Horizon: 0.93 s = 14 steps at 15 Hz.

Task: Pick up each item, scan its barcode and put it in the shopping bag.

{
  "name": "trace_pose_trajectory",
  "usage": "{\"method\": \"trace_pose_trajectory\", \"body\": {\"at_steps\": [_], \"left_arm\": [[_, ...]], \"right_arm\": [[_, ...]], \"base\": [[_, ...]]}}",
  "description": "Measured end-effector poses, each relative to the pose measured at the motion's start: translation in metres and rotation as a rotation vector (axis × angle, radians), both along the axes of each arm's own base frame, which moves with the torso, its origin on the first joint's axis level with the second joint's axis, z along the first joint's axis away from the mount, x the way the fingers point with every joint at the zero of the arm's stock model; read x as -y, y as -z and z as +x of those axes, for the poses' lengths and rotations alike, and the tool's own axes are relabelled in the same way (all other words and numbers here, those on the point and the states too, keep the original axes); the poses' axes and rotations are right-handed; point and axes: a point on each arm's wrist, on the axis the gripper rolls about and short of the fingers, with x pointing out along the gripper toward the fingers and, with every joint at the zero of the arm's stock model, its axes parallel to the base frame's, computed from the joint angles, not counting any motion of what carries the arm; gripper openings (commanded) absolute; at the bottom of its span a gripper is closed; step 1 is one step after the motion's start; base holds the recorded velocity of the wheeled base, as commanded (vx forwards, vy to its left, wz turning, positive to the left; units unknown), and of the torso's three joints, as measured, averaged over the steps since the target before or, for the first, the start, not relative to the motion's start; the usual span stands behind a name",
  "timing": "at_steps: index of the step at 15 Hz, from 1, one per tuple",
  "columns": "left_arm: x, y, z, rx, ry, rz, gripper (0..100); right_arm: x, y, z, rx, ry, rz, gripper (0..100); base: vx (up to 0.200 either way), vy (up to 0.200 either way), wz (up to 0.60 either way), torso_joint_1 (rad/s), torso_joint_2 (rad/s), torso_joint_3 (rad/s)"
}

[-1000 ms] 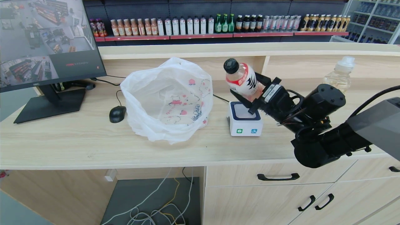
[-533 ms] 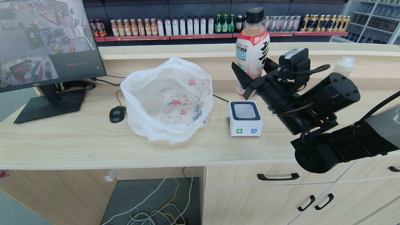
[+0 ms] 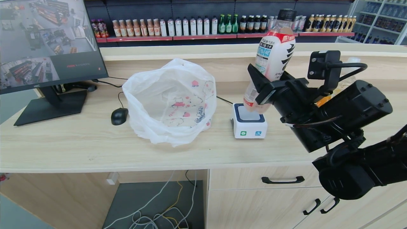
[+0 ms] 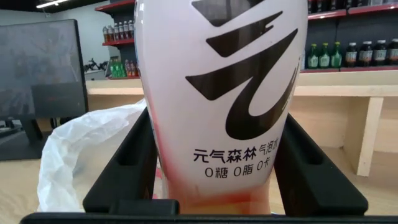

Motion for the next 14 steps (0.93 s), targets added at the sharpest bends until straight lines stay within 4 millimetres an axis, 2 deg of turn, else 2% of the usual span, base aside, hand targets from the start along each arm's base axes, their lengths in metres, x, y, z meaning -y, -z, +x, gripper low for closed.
{"method": "trace_pose_trajectory", "body": {"at_steps": [6, 14], "left_arm": [[0.0, 0.0, 0.0, 0.0, 0.0, 0.0, 100], [0.0, 0.0, 0.0, 0.0, 0.0, -0.004, 100]], "right_arm": [[0.007, 0.0, 0.004, -0.001, 0.022, 0.007, 0], [0.017, 0.0, 0.009, -0.001, 0.052, 0.006, 0]], "base": [[0.0, 0.0, 0.0, 0.0, 0.0, 0.0], [0.0, 0.2, 0.0, 0.002, 0.0, 0.001]]}}
